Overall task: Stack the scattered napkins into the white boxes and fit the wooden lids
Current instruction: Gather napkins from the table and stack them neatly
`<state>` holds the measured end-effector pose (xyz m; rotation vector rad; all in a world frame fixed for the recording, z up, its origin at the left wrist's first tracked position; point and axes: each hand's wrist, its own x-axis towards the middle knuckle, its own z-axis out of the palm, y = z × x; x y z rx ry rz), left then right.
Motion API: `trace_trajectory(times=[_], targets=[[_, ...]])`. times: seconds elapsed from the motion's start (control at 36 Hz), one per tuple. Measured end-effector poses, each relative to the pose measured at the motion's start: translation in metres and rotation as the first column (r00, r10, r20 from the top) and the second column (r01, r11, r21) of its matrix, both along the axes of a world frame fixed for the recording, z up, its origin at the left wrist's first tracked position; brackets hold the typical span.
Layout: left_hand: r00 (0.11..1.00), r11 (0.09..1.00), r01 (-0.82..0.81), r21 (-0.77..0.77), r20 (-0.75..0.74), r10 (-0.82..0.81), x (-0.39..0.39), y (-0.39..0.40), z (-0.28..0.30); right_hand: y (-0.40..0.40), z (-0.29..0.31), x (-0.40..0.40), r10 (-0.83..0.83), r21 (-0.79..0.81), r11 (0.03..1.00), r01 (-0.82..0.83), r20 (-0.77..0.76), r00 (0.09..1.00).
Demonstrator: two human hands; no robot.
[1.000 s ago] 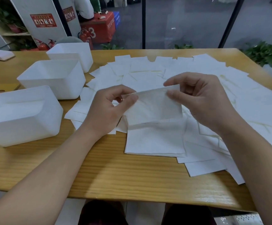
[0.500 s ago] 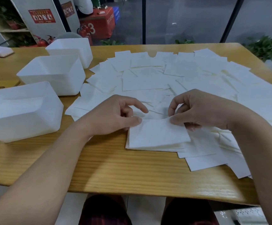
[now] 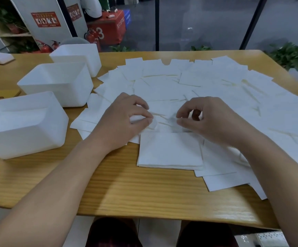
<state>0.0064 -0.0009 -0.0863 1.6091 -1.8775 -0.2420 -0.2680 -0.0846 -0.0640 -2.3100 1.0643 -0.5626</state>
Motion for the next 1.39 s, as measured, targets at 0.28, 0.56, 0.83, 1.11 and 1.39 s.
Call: trace_trajectory(times=[0.28, 0.56, 0.83, 1.11, 1.39], targets=[[0.996, 0.998, -0.014, 0.067, 0.084, 0.009, -0.004, -0.001, -0.005, 0.0, -0.009, 0.006, 0.027, -0.031, 0.999, -0.028, -0.032, 0.999], [0.958, 0.965, 0.247, -0.093, -0.129, -0.258, -0.02, 0.01, -0.003, 0.01, 0.005, 0.015, -0.185, 0.419, 0.908, 0.029, 0.338, 0.923], [0.931, 0.973, 0.217, -0.082, -0.283, -0.231, -0.017, 0.012, 0.004, 0.002, -0.004, 0.01, -0.123, 0.252, 0.967, 0.044, 0.307, 0.944], [0.949, 0.999, 0.028, 0.042, -0.315, -0.014, -0.006, 0.001, 0.005, 0.012, 0.013, 0.005, 0.058, 0.251, 0.939, -0.237, 0.562, 0.825], [0.825, 0.979, 0.181, 0.093, -0.556, -0.099, -0.006, 0.008, 0.016, 0.006, 0.019, -0.003, -0.053, 0.368, 0.926, -0.081, 0.339, 0.939]])
